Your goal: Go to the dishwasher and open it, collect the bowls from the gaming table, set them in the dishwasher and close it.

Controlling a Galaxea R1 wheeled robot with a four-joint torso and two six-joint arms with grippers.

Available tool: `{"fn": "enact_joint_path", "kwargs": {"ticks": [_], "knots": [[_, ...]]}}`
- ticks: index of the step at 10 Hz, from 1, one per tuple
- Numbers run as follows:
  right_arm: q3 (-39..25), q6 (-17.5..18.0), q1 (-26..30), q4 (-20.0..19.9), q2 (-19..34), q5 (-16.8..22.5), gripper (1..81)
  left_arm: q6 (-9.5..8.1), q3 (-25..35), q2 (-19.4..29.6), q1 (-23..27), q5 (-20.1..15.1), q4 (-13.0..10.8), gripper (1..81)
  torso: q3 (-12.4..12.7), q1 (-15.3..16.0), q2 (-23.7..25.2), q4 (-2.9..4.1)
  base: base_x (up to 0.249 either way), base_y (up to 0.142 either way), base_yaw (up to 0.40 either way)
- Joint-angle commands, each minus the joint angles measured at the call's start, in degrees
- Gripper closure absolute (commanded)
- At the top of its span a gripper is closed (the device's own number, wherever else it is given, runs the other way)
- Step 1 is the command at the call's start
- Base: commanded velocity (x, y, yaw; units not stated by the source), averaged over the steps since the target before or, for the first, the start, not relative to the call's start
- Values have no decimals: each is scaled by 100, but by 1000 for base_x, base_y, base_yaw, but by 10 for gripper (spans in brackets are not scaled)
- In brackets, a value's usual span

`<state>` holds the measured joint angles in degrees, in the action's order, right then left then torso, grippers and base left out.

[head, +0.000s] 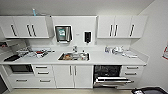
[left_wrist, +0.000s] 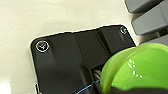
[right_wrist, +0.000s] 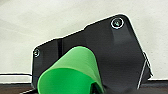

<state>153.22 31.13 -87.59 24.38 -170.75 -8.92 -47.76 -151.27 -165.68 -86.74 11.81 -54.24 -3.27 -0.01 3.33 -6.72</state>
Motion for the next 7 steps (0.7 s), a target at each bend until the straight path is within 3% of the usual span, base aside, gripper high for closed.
{"fn": "enact_joint_path", "kwargs": {"ticks": [1, 7], "knots": [[-22, -11, 316, 40, 30, 207, 811, 13, 1, 70, 275, -162, -17, 811, 0, 1, 0, 0, 171, -67, 0], [-22, -11, 342, 58, 21, 207, 811, 13, 1, 79, 275, -162, -17, 811, 0, 1, 0, 0, 170, -70, 0]]}}
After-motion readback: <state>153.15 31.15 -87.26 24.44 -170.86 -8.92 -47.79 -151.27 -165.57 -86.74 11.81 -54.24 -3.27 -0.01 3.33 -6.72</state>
